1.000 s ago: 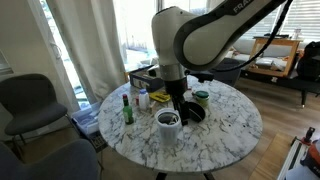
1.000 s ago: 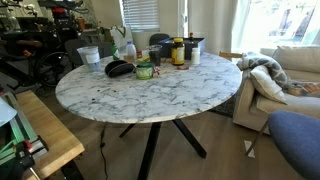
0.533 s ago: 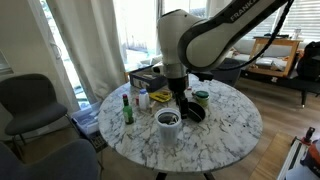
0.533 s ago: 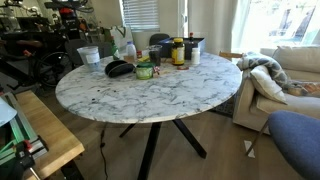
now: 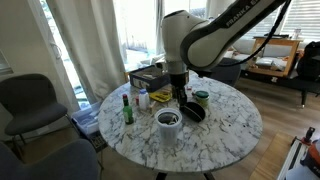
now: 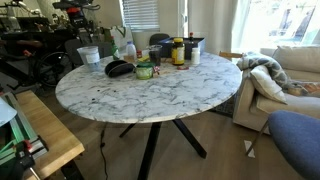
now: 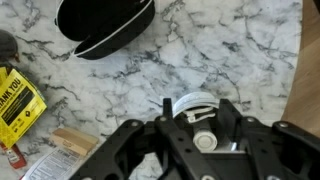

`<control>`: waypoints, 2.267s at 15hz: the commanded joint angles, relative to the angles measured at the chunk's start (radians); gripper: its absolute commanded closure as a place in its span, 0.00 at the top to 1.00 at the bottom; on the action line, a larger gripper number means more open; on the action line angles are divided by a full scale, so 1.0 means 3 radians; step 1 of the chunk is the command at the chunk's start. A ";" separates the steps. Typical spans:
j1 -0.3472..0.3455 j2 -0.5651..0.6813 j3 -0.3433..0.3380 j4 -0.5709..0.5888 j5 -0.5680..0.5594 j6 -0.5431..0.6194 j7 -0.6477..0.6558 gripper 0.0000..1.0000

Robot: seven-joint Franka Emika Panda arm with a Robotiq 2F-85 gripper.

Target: Remove the glasses from the silver cup and put them in the black purse

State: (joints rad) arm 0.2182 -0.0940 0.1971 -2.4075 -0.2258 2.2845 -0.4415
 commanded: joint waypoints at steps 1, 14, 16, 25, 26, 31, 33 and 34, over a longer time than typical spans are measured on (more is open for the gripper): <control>-0.0009 0.0170 0.0028 0.0144 -0.0257 0.0043 0.0145 0.57; 0.0156 0.0562 0.0220 0.0384 -0.0408 0.0058 0.0495 0.52; 0.0139 0.0626 0.0195 0.0410 -0.0463 0.0052 0.0496 0.49; 0.0122 0.0922 0.0131 0.0599 -0.0571 0.0120 0.0455 0.47; 0.0124 0.0942 0.0132 0.0604 -0.0562 0.0123 0.0450 0.47; 0.0176 0.0973 0.0168 0.0575 -0.0558 0.0084 0.0502 0.46; 0.0202 0.0944 0.0158 0.0538 -0.0597 0.0048 0.0576 0.47; 0.0211 0.0926 0.0152 0.0520 -0.0616 0.0038 0.0619 0.47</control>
State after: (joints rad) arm 0.2703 0.1922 0.2446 -2.2339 -0.3723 2.3094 -0.3102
